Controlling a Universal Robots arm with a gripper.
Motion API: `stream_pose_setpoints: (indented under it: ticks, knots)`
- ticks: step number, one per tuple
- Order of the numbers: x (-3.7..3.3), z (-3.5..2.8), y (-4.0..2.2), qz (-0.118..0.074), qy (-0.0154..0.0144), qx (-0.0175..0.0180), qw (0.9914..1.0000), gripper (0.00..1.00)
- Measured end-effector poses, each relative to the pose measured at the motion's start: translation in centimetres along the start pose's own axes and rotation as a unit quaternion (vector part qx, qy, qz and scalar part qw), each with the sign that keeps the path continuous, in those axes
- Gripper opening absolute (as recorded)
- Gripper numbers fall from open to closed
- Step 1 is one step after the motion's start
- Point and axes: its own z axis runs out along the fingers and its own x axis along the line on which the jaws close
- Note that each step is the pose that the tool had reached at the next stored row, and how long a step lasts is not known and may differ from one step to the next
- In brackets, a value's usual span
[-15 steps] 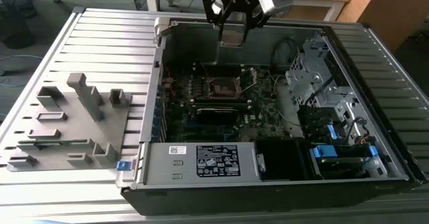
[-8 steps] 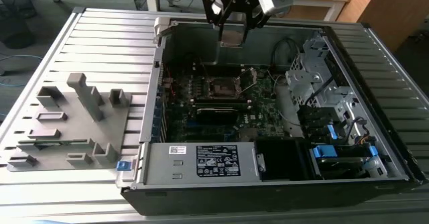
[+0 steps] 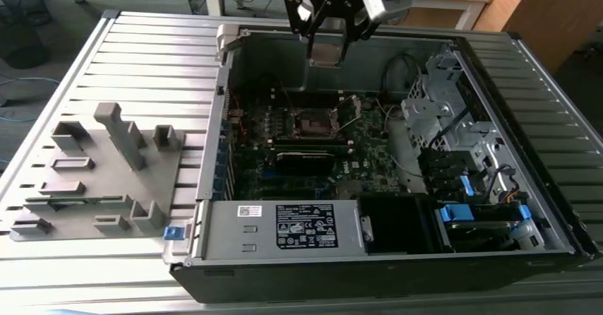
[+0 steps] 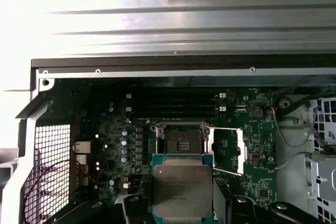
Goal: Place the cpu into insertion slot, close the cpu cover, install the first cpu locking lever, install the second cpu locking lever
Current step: 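Place the cpu into insertion slot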
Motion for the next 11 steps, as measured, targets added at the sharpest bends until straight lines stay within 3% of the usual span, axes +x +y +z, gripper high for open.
stream_pose_setpoints:
  ticks: [11]
  knots:
    - [0.01, 0.47, -0.04, 0.000, -0.0003, 0.0000, 1.00000, 0.54]
